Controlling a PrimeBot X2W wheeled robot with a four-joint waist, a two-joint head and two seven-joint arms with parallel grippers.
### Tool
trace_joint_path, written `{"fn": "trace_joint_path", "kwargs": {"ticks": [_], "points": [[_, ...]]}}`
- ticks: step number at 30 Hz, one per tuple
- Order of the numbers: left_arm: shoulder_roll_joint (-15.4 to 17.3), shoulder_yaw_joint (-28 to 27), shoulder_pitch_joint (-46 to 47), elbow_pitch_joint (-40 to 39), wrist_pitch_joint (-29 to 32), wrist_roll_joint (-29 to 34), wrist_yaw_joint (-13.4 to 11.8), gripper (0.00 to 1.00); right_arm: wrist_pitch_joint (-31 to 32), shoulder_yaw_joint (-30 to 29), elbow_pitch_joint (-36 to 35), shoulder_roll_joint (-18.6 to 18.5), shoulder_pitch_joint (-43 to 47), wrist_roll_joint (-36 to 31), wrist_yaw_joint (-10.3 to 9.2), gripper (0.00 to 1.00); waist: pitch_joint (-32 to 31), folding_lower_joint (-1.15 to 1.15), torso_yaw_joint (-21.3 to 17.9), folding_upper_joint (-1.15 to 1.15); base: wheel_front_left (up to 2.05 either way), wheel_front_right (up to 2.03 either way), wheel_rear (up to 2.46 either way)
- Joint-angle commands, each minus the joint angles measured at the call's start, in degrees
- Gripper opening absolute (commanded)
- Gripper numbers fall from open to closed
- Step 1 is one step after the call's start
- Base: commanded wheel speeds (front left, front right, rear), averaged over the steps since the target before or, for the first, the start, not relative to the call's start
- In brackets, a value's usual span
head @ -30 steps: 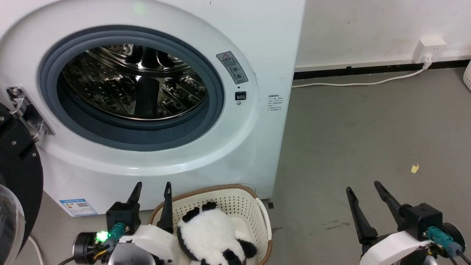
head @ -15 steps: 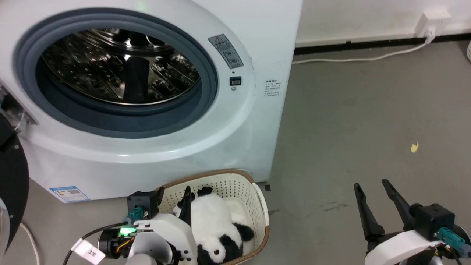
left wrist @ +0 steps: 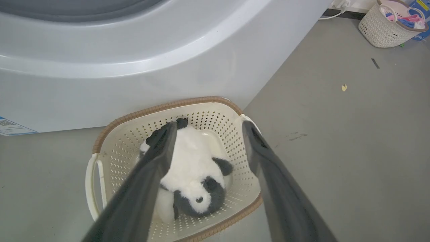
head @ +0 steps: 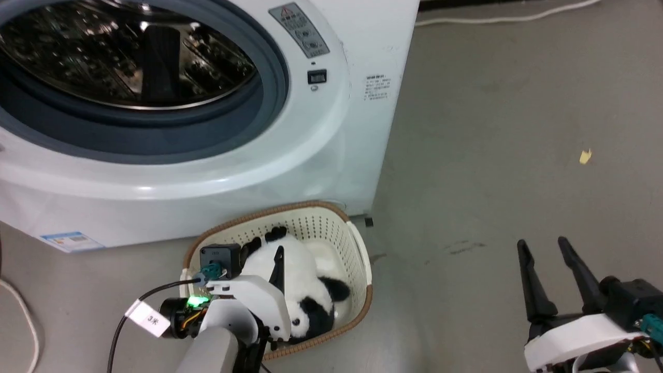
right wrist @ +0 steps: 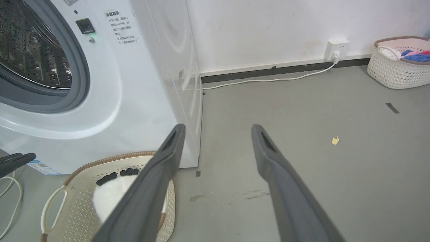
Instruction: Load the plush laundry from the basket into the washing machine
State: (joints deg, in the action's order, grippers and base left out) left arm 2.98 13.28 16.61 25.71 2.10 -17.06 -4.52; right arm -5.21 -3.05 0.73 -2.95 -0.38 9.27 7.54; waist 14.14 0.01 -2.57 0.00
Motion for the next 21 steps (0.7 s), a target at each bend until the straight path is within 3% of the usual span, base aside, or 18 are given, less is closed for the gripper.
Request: {"fn": "trace_joint_path", "kwargs": {"ticks": [1, 21], "points": [[0.47, 0.8, 1.98, 1.91, -0.53, -0.9, -0.57, 1.0, -0.5, -0.41, -0.61, 0.03, -1.05, 0.84, -0.03, 1.0, 2.12, -0.01, -0.18, 0.0, 0.0, 0.0, 0.0], [0.88, 3.57, 14.39, 16.87, -2.91, -8.5, -3.59, 1.0, -1.31, -3.49, -6.88, -0.33, -2.1, 4.26, -0.03, 1.0, 16.07, -0.01, 0.12, 0.0, 0.0, 0.0, 0.0]]}}
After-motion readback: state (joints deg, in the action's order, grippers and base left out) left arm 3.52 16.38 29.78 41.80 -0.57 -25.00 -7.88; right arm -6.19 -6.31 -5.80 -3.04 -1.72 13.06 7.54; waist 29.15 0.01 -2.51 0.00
